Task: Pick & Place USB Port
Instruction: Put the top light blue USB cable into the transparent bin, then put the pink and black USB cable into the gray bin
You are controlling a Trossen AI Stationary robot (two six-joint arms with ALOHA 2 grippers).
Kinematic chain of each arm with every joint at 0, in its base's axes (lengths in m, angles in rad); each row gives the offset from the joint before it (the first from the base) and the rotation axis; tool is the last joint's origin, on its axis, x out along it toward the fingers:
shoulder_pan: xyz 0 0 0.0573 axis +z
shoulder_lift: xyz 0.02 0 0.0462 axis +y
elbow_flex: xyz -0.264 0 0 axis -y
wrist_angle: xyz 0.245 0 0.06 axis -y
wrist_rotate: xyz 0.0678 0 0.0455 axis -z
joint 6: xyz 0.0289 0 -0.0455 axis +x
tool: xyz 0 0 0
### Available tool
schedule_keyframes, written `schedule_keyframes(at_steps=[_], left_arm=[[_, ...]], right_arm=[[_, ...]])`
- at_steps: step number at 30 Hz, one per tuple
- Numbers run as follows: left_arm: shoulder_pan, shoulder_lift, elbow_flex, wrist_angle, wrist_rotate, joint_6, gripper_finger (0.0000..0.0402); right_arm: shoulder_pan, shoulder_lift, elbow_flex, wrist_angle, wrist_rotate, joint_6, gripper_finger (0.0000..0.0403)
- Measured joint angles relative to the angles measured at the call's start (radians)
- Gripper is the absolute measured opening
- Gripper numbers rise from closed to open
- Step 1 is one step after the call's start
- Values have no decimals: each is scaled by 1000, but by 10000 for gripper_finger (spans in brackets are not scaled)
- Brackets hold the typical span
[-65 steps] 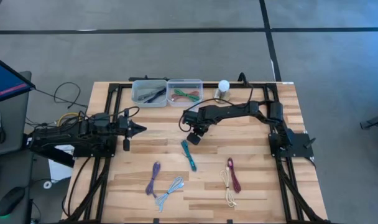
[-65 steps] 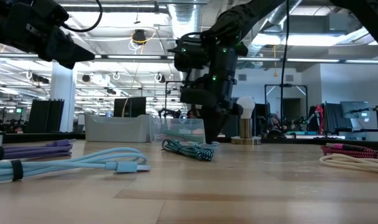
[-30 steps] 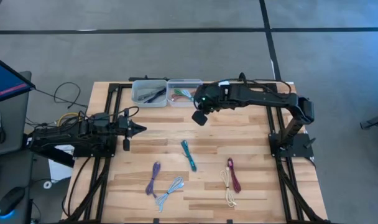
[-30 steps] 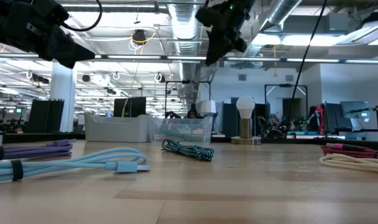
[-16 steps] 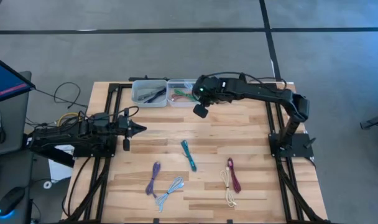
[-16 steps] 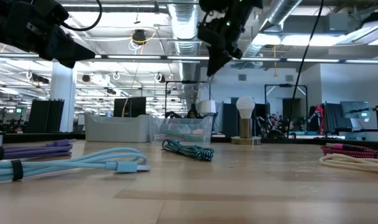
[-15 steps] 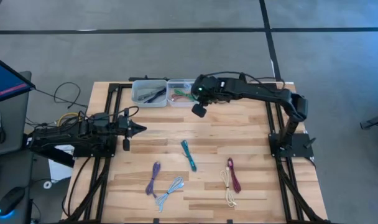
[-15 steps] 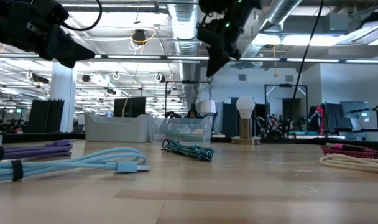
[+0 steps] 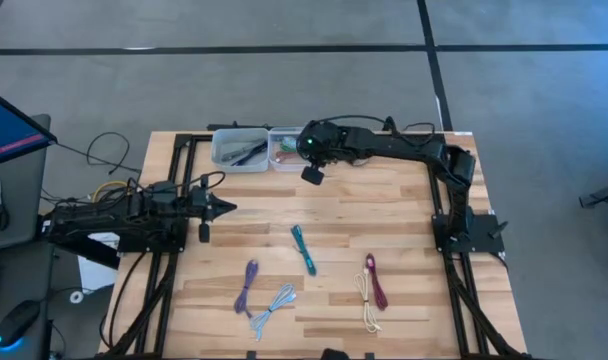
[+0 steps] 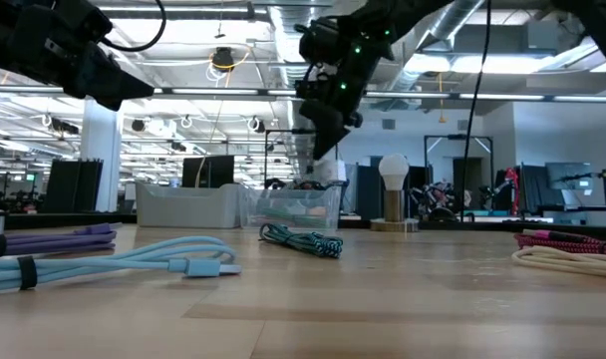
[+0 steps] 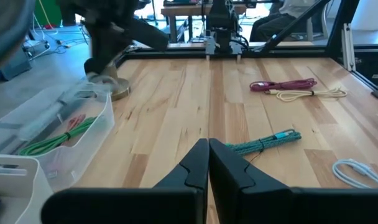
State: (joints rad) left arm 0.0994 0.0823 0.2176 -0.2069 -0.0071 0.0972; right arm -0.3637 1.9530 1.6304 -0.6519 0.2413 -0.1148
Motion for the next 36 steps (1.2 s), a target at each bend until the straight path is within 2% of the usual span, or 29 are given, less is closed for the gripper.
schedule_keyframes(at_steps=[9, 22, 27, 36], left_arm=[[0, 0, 0, 6, 0, 2, 12], [0, 0, 0, 6, 0, 2, 12], [0, 0, 0, 7, 0, 2, 12], [0, 0, 0, 10, 0, 3, 12]], right_arm=[[-60, 0, -1, 43, -25, 0, 0], [-64, 32, -2, 72, -31, 7, 4], [-64, 31, -1, 82, -32, 8, 30], [-64, 22, -1, 74, -31, -6, 112]])
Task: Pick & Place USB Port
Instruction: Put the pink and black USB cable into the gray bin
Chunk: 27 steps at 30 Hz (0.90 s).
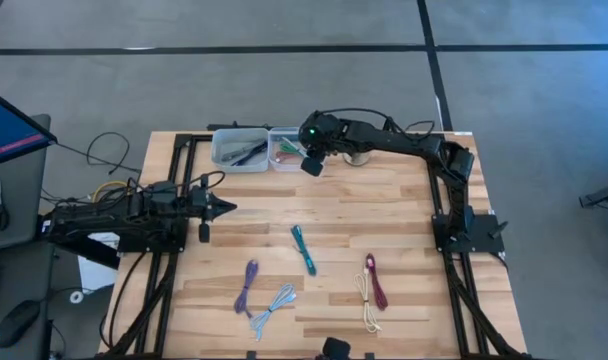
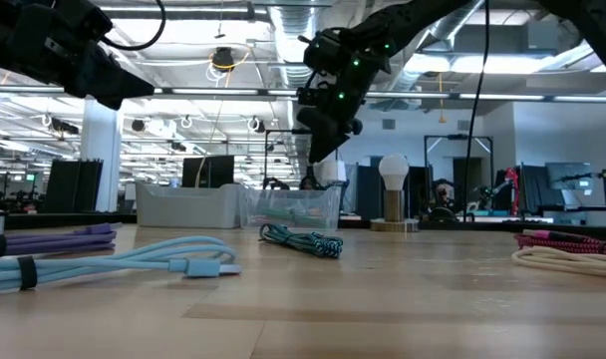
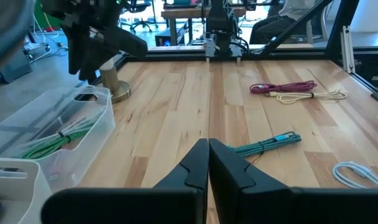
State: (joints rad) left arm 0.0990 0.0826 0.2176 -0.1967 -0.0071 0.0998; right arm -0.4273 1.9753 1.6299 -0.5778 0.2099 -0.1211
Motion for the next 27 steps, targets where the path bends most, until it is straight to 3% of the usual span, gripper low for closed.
schedule_keyframes(at_steps=[6, 19, 27], left_arm=[[0, 0, 0, 0, 0, 0, 12], [0, 1, 0, 3, 0, 0, 12], [0, 1, 0, 3, 0, 0, 12]], right_arm=[[40, -52, 0, -100, -16, 40, 129], [261, -119, 0, -309, -323, 351, 125], [427, -118, 0, -568, -338, 371, 123]])
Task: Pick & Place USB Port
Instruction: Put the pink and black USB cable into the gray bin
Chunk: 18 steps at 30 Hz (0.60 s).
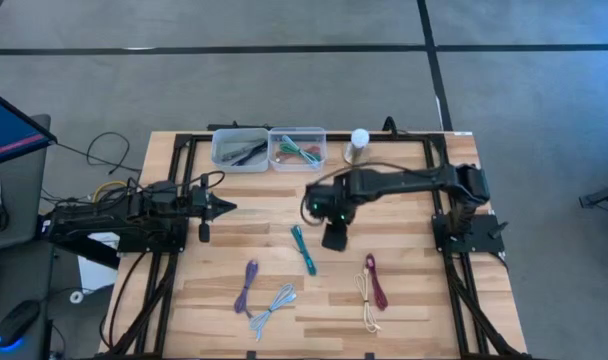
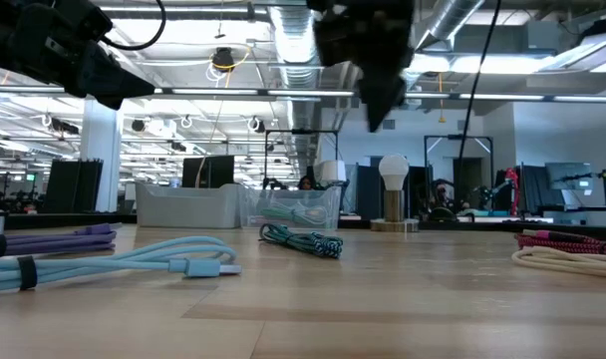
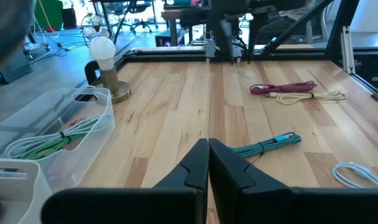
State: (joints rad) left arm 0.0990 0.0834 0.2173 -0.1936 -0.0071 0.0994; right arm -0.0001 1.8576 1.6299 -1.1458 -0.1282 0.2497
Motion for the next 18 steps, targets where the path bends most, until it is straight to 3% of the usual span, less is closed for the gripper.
schedule_keyframes(at_steps=[11, 18], left_arm=[[0, 0, 0, 0, 0, 0, 12], [0, 3, 0, 1, 0, 0, 12]], right_arm=[[174, -15, -1, -197, 364, 212, 101], [204, -141, -77, -252, 529, 372, 91]])
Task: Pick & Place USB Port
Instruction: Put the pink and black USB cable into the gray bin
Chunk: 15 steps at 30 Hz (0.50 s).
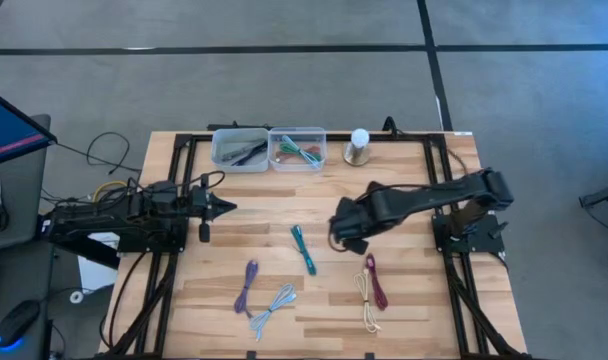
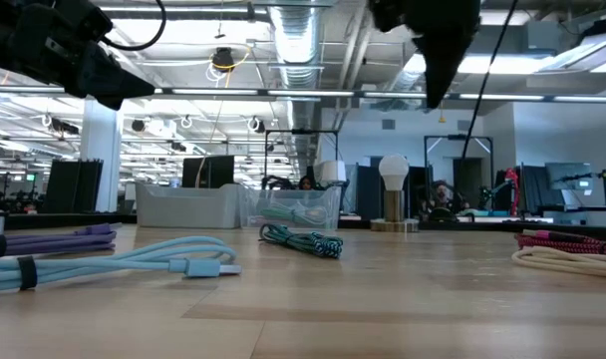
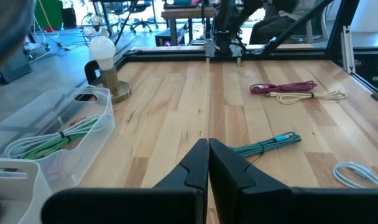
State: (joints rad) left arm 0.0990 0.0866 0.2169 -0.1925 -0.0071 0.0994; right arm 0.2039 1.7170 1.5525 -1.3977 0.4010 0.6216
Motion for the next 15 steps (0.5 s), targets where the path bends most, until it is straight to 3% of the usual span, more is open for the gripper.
schedule_keyframes(at_steps=[7, 15], left_arm=[[0, 2, 0, 7, 0, -3, 12], [0, 2, 0, 9, 0, -3, 12]], right_arm=[[23, -211, -206, 89, 46, 149, 81], [134, -396, -427, 205, 44, 370, 76]])
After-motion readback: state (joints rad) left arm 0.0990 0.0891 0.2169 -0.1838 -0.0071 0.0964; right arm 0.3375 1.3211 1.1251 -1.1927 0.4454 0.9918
